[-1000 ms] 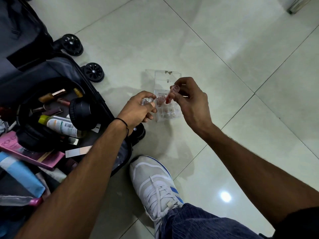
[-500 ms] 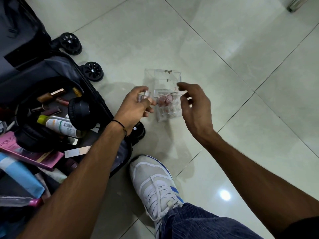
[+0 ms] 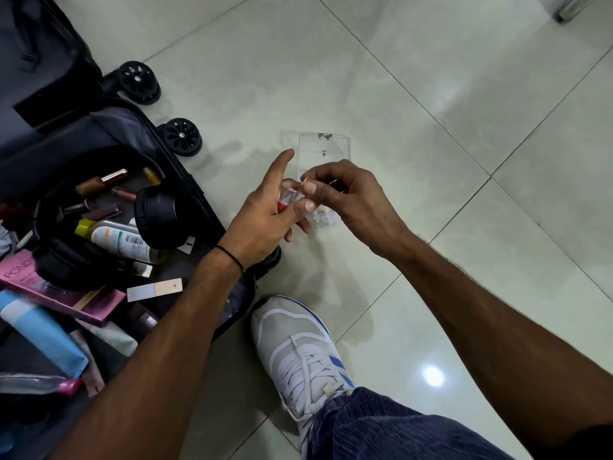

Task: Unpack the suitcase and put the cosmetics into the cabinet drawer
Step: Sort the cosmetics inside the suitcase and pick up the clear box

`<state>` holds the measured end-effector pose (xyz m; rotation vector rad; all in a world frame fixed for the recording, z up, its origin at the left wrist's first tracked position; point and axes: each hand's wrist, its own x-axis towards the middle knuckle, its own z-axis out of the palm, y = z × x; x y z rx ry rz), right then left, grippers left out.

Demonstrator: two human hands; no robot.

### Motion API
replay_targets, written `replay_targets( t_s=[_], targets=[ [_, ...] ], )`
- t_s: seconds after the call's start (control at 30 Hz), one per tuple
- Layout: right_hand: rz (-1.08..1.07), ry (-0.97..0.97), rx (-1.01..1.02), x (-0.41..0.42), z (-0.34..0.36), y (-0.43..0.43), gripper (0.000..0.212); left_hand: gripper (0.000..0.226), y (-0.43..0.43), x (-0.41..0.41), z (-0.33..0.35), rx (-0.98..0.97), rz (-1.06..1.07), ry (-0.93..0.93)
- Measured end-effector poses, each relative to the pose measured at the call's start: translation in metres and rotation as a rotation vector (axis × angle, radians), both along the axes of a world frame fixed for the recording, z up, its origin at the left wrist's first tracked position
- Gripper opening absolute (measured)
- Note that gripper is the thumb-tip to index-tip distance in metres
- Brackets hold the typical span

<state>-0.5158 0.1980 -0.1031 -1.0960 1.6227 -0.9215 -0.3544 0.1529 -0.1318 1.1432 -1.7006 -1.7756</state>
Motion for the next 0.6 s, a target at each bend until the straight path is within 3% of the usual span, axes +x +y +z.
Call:
replay_targets(
  t_s=[0.1,0.27,0.43,0.6],
  targets=[
    [-0.002,-0.027,-0.020,-0.006,-0.002,0.001,0.014,0.072,0.000,-0.002,0.001,-0.012,-0.022,-0.006],
    [-0.272,-0.164,-0.037,-0.033,-0.007,0.004,0.014,0.051,-0.004,-0.002,-0.005,0.022,0.066,-0.054],
    [-0.394,-0.261,-0.002,-0.051,-0.016,0.010,0.014,0.037,-0.006,-0.004,-0.018,0.003,0.017,-0.229],
    [-0.443,-0.154,-0.010,-0.054,-0.020,0.016,0.013,0.041,-0.006,-0.007,-0.022,-0.043,-0.061,-0.348]
  ],
)
